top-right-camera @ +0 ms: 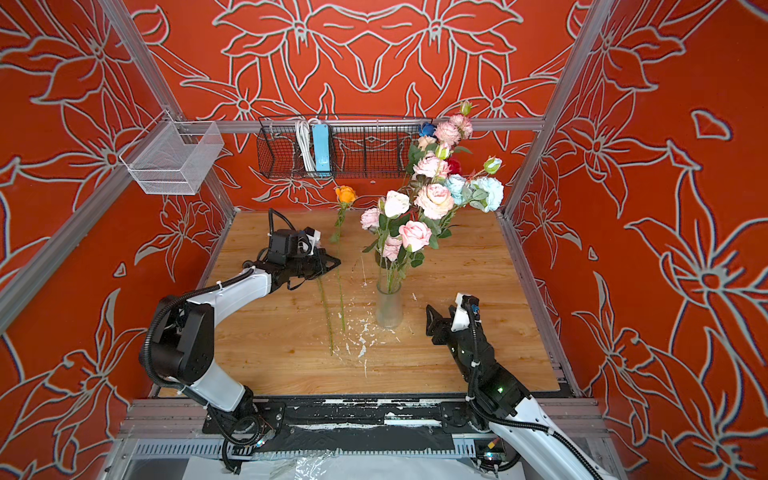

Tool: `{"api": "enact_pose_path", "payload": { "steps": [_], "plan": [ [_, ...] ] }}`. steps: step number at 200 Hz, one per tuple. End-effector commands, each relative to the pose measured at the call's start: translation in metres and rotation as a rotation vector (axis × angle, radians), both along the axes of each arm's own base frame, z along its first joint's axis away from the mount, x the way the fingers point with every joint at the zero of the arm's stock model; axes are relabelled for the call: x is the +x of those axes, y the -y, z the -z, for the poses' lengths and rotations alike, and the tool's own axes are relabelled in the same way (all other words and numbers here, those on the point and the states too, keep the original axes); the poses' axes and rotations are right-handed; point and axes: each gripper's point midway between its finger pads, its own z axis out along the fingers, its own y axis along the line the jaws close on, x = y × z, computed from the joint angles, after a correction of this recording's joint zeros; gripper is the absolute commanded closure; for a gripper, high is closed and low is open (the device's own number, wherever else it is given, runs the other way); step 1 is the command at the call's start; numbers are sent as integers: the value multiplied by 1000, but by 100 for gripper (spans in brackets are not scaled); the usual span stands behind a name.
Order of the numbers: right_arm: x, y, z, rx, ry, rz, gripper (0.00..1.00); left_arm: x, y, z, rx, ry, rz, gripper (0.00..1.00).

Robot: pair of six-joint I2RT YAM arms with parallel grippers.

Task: Arrange the flowers into the vase
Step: 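Lift the yellow rose and carry it toward the clear vase, then lower the yellow rose stem into the clear vase, then open left gripper and draw it back from the clear vase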

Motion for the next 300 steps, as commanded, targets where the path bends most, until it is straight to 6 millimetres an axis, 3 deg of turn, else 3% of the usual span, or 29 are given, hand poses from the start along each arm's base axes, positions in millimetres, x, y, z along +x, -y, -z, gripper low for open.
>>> {"api": "enact_pose_path", "payload": {
  "steps": [1,54,74,92,130,150,183,207,246,300],
  "plan": [
    [1,5,-5,3,19,20,27,-7,-4,-63,-57,203,-24,100],
    [-3,-7,-11,29,47,-52,27,-64,-27,-135,-96,516,-121,100],
    [-6,-15,-17,49,80,-106,26,-96,-27,-173,-86,712,-143,100],
    [-6,-11,-14,39,73,-81,26,-121,-23,-205,-36,874,-182,100],
    [-3,-4,-9,19,53,-40,26,-169,2,-267,-49,1145,-106,100],
    [-3,-3,-10,15,54,-32,26,-180,27,-292,-16,1271,-9,100],
    [-2,-1,-9,12,54,-21,26,-180,64,-325,-42,1397,46,100],
    [-2,1,-8,9,50,-15,26,-161,96,-320,-3,1423,56,100],
    [-3,1,-10,14,54,-15,26,-141,125,-304,43,1437,29,100],
    [-3,1,-10,17,56,-15,26,-128,144,-275,110,1443,5,100]
  ]
}}
